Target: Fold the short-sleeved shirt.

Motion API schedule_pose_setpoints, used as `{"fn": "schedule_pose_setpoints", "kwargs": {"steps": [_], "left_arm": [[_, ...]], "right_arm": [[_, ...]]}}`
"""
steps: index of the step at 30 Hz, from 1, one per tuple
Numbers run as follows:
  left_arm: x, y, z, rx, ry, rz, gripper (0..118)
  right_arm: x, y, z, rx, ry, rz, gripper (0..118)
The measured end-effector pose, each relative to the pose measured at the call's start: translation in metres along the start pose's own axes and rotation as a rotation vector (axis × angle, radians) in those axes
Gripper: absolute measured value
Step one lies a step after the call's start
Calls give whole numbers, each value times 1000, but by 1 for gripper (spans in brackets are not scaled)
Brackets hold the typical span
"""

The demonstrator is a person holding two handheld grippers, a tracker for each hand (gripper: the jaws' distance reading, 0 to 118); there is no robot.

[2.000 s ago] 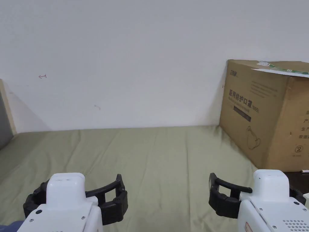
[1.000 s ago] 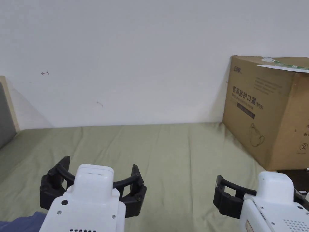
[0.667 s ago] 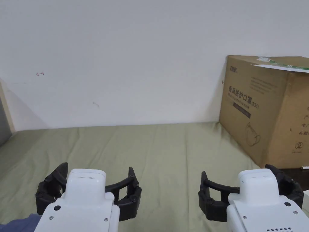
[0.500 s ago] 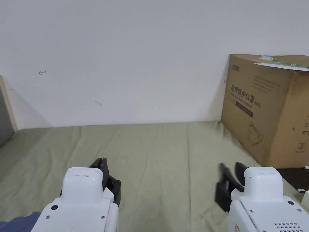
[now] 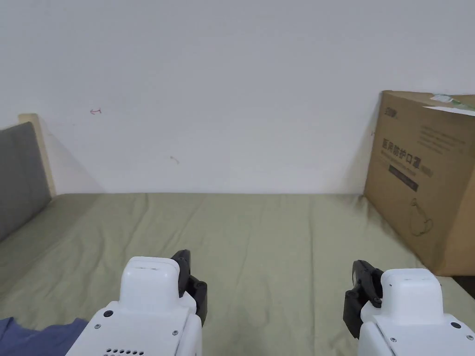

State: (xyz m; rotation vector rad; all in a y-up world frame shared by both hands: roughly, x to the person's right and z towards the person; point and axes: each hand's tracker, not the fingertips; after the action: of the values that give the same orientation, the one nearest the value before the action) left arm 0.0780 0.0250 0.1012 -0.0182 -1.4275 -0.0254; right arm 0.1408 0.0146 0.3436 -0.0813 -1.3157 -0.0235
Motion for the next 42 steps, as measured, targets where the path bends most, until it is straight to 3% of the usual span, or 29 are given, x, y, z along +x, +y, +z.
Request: {"fn": "schedule_pose_setpoints", "kwargs": {"steps": [6, 8, 12, 14, 17, 21, 27, 28, 30, 32, 34, 42], "left_arm": [[-56, 1, 28, -5, 213, -21, 0], [-82, -1, 44, -27, 340, -42, 0], [-126, -6, 78, -50, 479, 16, 0], [-141, -8, 92, -85, 573, -42, 0], [-154, -17, 102, -134, 668, -117, 0], [-182, -31, 98, -183, 642, 27, 0], [-212, -95, 52, -428, 657, -22, 2], [-220, -109, 44, -470, 631, 17, 10], [-234, -132, 32, -530, 612, 132, 47], [-246, -155, 17, -558, 608, 189, 70], [-258, -172, -2, -612, 607, 203, 104], [-311, -209, -65, -752, 544, 305, 106]], "right_arm": [[-47, 2, -15, -14, 175, -13, 0], [-71, 0, -20, -18, 274, -53, 0], [-122, -6, -31, -55, 419, -37, 0], [-144, -9, -34, -75, 492, -50, 0], [-168, -14, -33, -95, 522, -24, 0], [-184, -22, -31, -119, 564, 40, 0], [-191, -41, -45, -190, 553, 107, 0], [-192, -45, -49, -214, 546, 109, 0], [-190, -52, -56, -244, 546, 98, 0], [-192, -59, -63, -270, 544, 103, 0], [-193, -65, -70, -288, 536, 128, 0], [-205, -94, -99, -379, 542, 187, 0]]}}
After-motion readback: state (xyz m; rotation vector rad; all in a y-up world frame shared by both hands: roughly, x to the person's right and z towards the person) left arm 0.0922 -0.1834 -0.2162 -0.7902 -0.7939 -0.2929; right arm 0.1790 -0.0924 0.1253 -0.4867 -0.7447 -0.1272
